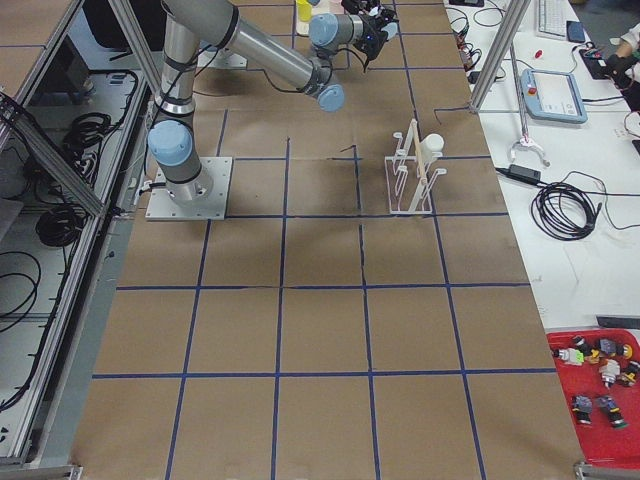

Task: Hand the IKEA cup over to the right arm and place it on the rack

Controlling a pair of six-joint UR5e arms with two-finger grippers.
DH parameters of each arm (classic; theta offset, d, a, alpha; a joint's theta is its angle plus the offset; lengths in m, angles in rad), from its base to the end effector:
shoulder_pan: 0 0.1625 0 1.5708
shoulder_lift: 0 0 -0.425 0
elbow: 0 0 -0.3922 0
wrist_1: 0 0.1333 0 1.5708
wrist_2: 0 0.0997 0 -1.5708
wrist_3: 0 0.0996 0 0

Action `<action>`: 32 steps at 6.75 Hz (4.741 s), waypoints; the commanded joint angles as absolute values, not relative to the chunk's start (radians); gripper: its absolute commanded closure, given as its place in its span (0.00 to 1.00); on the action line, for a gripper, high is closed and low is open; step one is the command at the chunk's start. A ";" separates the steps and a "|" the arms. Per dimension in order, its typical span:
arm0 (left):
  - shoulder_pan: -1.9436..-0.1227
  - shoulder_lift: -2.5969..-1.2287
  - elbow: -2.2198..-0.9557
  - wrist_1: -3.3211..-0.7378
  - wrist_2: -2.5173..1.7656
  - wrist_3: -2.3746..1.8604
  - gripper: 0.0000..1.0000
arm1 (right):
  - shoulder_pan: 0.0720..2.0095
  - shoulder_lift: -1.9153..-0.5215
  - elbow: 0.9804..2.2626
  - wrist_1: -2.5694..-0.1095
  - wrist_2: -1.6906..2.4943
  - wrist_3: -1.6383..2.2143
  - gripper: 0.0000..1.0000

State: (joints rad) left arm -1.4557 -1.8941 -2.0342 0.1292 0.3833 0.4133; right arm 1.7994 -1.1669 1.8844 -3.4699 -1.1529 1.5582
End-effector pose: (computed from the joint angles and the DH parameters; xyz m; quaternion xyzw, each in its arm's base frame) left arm -0.1665 -0.5250 0.3439 -0.3545 -0.6990 0.4839 0.3893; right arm 0.3017 -0.5300 0.3531 0.4103 0.7107 -0.2073 0.5326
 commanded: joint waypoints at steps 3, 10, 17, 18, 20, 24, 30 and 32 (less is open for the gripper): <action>-1.344 -1.890 -2.052 0.202 0.361 0.348 0.04 | 1.796 -1.164 1.881 -3.470 -1.149 1.554 0.58; -1.402 -1.897 -1.702 -0.508 1.080 0.152 0.00 | 1.501 -1.174 1.841 -3.467 -1.141 0.678 0.64; -1.509 -1.665 -1.509 -1.502 1.528 0.051 0.00 | 1.212 -1.056 1.726 -3.378 -1.132 -0.145 0.67; -1.511 -1.642 -1.526 -1.496 1.596 0.049 0.00 | 1.203 -1.048 1.730 -3.376 -1.132 -0.147 0.67; -1.511 -1.591 -1.607 -1.483 1.594 0.023 0.00 | 1.183 -1.040 1.736 -3.369 -1.131 -0.155 0.67; -1.520 -1.577 -1.614 -1.419 1.582 0.017 0.00 | 1.183 -1.011 1.798 -3.372 -1.131 -0.155 0.67; -1.554 -1.600 -1.605 -1.417 1.580 -0.005 0.00 | 1.183 -1.017 1.793 -3.372 -1.140 -0.146 0.00; -1.554 -1.597 -1.606 -1.420 1.563 -0.006 0.00 | 1.193 -1.031 1.783 -3.323 -1.140 -0.143 0.00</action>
State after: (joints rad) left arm -1.5540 -1.5985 -1.6056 -1.4193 1.5744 -0.0051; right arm 1.1887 -1.0210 1.7876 -3.3574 -1.1402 -0.1442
